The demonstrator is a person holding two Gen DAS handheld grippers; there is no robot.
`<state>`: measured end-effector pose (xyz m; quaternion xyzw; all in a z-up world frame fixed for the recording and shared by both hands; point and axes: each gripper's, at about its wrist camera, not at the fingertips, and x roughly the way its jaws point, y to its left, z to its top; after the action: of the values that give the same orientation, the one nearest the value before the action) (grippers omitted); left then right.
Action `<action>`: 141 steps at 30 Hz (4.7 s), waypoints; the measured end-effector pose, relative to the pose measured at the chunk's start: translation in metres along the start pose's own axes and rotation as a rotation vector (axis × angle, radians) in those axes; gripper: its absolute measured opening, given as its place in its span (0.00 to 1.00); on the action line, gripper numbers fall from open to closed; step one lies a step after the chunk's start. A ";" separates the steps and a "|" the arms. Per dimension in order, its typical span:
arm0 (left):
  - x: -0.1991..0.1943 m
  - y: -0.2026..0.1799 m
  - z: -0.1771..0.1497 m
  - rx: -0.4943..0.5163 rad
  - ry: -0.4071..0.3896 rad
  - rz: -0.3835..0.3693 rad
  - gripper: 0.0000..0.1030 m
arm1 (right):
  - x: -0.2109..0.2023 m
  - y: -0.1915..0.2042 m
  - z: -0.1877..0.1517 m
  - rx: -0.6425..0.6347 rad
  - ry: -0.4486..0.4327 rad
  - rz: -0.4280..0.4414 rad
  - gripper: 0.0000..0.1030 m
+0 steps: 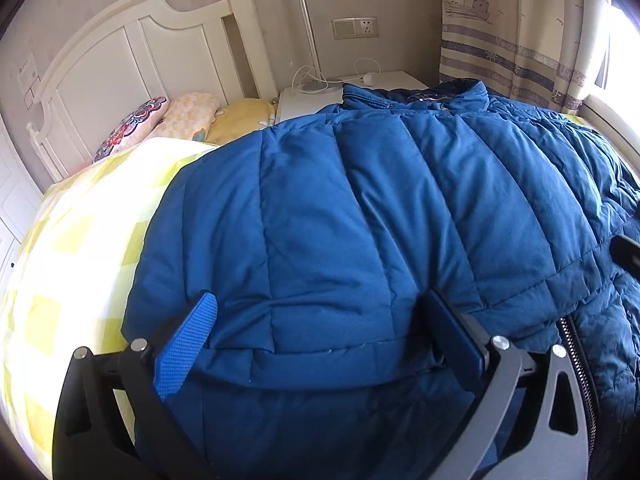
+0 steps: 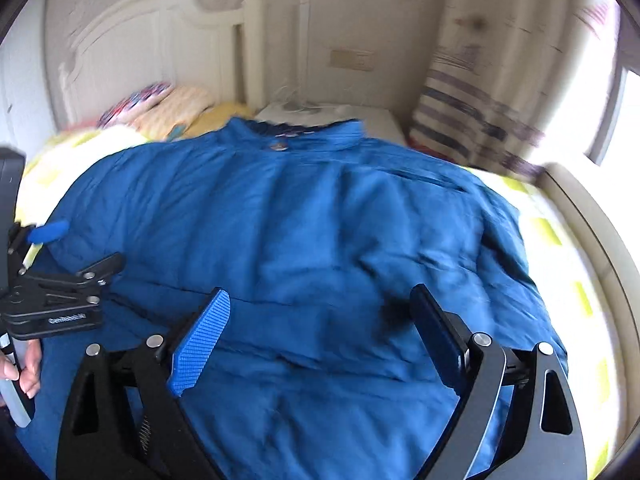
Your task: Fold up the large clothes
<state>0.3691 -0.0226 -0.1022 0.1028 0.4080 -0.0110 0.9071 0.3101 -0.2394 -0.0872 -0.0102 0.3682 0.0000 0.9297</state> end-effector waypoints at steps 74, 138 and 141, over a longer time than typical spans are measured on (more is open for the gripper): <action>-0.150 0.023 -0.129 -0.007 -0.012 -0.003 0.98 | -0.086 -0.011 -0.101 -0.136 0.145 0.106 0.95; -0.189 -0.037 -0.201 0.100 0.022 -0.180 0.98 | -0.156 -0.006 -0.183 -0.219 0.066 0.266 0.95; -0.203 -0.024 -0.205 0.090 -0.006 -0.130 0.98 | -0.167 -0.010 -0.185 -0.251 0.082 0.217 0.94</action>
<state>0.0801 -0.0186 -0.0883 0.1164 0.4102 -0.0885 0.9002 0.0616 -0.2514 -0.1071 -0.0863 0.4020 0.1458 0.8998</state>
